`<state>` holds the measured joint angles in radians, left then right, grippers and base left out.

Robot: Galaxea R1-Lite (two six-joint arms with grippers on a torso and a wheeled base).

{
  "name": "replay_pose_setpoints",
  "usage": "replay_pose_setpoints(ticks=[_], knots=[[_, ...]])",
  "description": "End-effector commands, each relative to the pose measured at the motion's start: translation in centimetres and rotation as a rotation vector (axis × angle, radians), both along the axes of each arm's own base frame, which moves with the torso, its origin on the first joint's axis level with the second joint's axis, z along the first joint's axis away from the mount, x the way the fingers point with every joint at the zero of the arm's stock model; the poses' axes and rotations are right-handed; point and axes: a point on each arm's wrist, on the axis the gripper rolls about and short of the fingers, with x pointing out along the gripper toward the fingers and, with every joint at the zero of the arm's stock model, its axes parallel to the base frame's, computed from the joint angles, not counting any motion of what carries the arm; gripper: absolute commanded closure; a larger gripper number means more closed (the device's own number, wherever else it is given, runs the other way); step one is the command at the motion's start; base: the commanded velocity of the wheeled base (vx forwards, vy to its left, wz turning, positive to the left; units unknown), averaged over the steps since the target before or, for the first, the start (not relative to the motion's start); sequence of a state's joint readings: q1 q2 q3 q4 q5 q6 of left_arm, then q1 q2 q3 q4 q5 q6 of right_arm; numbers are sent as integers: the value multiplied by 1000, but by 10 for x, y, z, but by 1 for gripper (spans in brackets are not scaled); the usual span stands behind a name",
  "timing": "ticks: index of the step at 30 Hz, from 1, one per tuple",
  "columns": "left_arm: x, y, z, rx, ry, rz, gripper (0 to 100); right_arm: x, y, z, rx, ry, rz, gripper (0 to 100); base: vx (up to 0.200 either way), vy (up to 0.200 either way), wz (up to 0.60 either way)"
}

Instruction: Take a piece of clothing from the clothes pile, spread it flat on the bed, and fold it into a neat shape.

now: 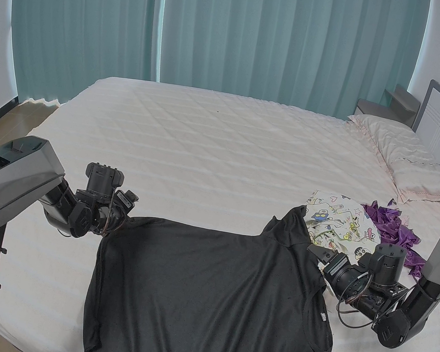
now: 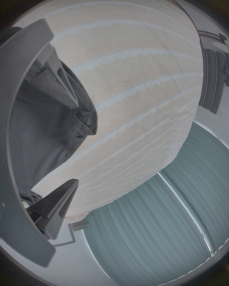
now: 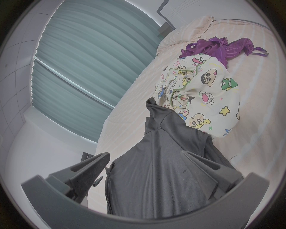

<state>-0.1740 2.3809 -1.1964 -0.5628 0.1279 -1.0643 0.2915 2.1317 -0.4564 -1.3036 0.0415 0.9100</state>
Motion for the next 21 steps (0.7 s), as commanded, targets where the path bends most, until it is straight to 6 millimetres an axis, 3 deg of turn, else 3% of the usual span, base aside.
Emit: replay_pose_setpoints(ticks=[1,12,13,21], knots=[[15,-4,-26,25,29,6,0,-7,-1,1,4,-14,5,0,0,0,0],[28,-9,-34,52,8,-21,0,-11,-1,1,6,-19,6,0,0,0,0],[30,-10,-34,54,3,-20,100,-11,-1,2,6,-21,6,0,0,0,0],[37,-1,-33,74,-17,16,100,-12,2,2,7,-22,15,0,0,0,0]])
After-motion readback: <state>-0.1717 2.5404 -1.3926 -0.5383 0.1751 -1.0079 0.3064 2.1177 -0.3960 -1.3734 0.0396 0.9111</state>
